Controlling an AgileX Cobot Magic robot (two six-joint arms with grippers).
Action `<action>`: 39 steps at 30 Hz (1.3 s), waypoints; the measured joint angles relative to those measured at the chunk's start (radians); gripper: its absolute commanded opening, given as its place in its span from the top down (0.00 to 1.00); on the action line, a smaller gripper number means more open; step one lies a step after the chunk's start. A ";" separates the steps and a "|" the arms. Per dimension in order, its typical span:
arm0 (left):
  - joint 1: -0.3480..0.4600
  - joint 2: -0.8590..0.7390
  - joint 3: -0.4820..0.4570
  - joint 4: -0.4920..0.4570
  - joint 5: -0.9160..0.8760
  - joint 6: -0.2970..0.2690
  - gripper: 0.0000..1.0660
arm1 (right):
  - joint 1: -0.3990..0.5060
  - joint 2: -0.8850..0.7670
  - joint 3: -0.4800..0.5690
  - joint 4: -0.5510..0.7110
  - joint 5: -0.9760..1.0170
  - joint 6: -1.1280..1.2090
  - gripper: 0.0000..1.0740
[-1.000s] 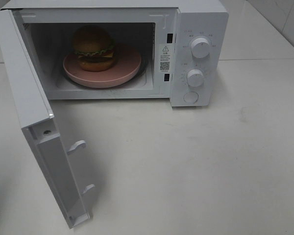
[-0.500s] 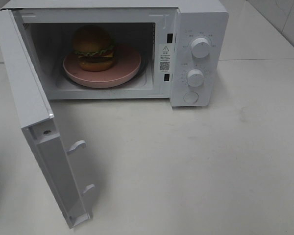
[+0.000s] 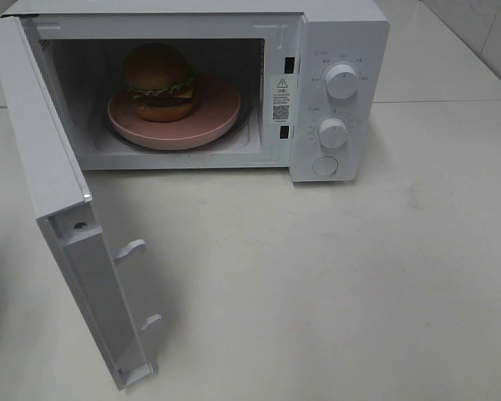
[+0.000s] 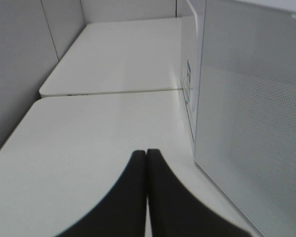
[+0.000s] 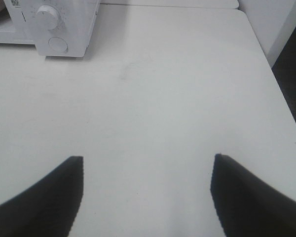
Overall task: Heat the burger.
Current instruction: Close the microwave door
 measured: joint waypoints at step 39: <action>-0.301 0.453 -0.185 0.107 -0.358 -0.218 1.00 | 0.000 0.000 0.000 0.000 0.000 0.000 0.33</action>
